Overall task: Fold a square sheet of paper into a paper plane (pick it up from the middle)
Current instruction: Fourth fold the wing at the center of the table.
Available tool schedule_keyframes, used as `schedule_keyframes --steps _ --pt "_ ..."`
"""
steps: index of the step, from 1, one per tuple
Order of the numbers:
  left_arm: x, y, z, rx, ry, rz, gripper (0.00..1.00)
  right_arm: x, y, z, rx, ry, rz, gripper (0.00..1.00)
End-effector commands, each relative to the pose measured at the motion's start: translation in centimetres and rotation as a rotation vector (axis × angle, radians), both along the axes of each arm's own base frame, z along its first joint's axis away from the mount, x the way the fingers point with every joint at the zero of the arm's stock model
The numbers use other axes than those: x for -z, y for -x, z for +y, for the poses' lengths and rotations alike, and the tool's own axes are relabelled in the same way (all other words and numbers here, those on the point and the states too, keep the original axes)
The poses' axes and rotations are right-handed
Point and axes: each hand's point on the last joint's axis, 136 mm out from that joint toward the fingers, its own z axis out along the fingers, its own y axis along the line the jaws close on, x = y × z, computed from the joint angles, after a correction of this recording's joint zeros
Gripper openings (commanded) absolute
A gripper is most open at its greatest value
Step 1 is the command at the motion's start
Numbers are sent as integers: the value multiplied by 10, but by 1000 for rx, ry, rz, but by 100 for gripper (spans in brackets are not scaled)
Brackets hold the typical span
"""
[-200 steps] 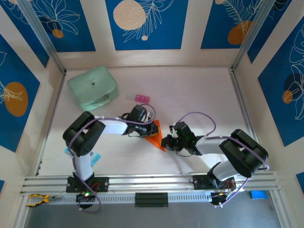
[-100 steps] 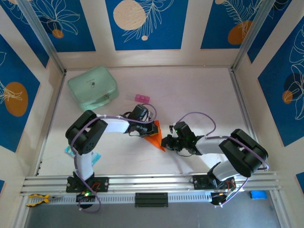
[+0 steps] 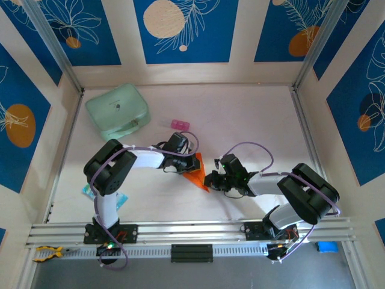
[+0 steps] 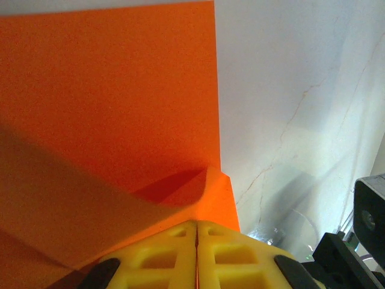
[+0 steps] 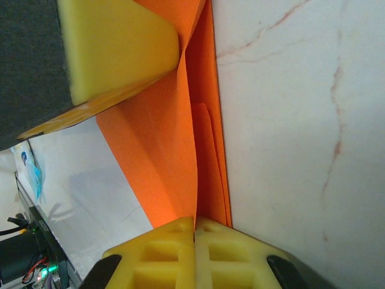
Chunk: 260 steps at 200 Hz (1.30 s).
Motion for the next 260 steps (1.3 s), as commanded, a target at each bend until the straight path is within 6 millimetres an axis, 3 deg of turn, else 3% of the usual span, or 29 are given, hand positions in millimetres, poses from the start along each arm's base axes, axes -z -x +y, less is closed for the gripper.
schedule_keyframes --steps 1,99,184,260 --pt "14 -1 11 -12 -58 8 9 17 16 -10 -8 45 92 7" --pt "14 0 12 -12 -32 7 9 -4 17 -7 -49 28 65 12" --pt "15 -1 14 -21 -27 11 9 20 36 -21 -50 76 140 10" --pt "14 0 15 -23 -21 10 9 10 38 -28 -53 90 107 17"
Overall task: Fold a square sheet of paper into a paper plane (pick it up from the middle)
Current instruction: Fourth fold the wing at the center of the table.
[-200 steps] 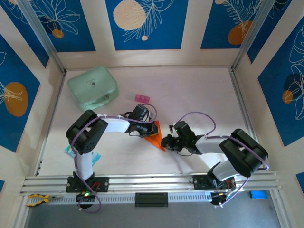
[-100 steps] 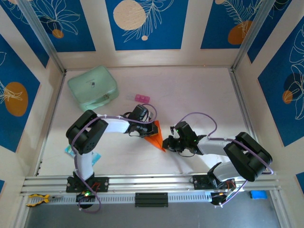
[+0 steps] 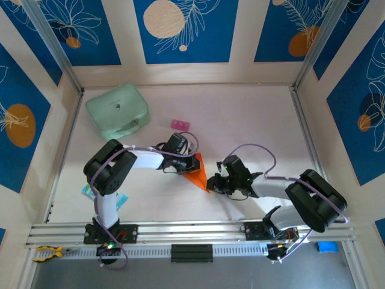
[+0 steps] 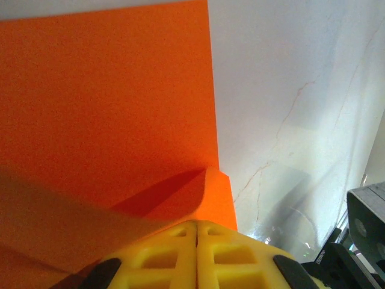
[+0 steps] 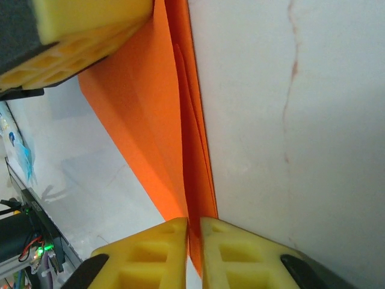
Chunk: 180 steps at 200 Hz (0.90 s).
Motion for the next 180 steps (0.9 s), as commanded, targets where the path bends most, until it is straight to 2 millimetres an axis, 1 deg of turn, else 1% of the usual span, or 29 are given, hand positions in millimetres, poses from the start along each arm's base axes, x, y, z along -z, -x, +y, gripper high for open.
schedule_keyframes --steps 1,40,72,106,139,158,180 --pt "14 2 13 -19 -44 19 9 12 18 -14 -23 58 52 17" --pt "13 2 13 -20 -39 21 9 13 19 -13 -35 61 54 18" --pt "14 2 13 -20 -39 22 9 18 20 -15 -30 76 71 13" --pt "13 2 13 -20 -39 21 9 19 24 -19 -26 81 75 11" --pt "13 1 13 -20 -39 23 9 19 24 -20 -24 84 73 11" --pt "14 2 13 -19 -39 23 9 17 24 -21 -22 85 73 15" --pt "14 2 14 -19 -41 24 9 15 25 -21 -29 84 74 16"
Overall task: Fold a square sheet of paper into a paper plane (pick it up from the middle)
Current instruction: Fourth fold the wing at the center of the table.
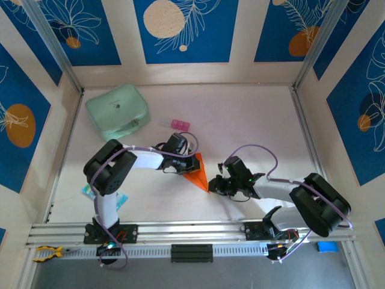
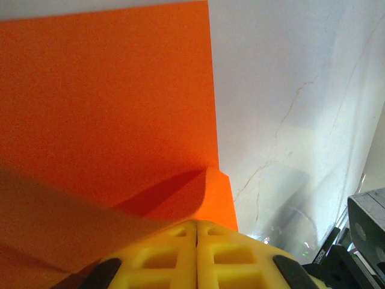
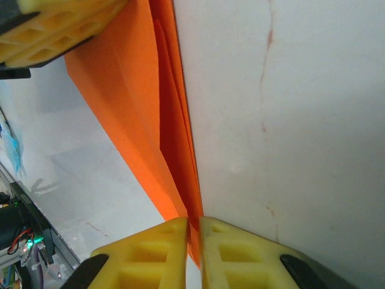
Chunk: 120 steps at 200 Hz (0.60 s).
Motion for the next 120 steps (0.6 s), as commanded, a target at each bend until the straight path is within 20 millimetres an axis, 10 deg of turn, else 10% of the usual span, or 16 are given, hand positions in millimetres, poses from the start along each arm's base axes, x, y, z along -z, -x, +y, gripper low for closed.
schedule_keyframes --steps 1,120 --pt "14 2 13 -20 -48 26 9 14 18 -14 -14 58 69 16" --pt "15 2 14 -24 -45 28 9 22 25 -16 -35 82 104 8"
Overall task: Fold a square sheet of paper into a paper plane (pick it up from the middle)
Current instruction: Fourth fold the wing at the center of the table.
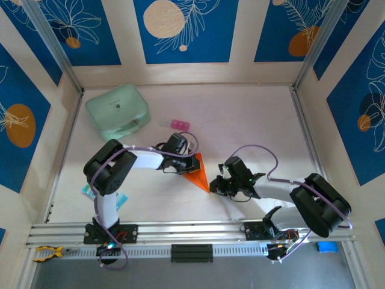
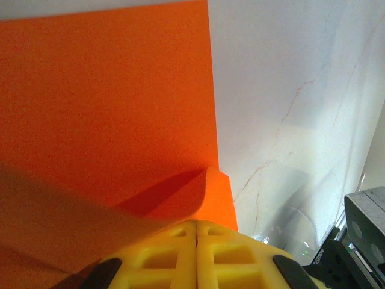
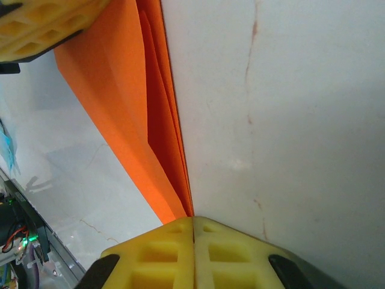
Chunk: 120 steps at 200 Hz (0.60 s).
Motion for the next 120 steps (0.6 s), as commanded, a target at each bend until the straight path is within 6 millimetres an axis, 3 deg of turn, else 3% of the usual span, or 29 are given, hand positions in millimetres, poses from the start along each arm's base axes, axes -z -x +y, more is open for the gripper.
schedule_keyframes --steps 1,31,68,120 --pt "16 2 14 -25 -47 28 9 19 22 -13 -27 69 94 8" --pt "16 2 14 -24 -48 27 9 9 13 -11 -9 64 53 13" --pt "17 3 15 -24 -50 30 9 -23 -3 -2 -10 6 -10 16" --pt "17 3 15 -23 -52 28 9 -55 -21 22 -55 -99 -62 9"
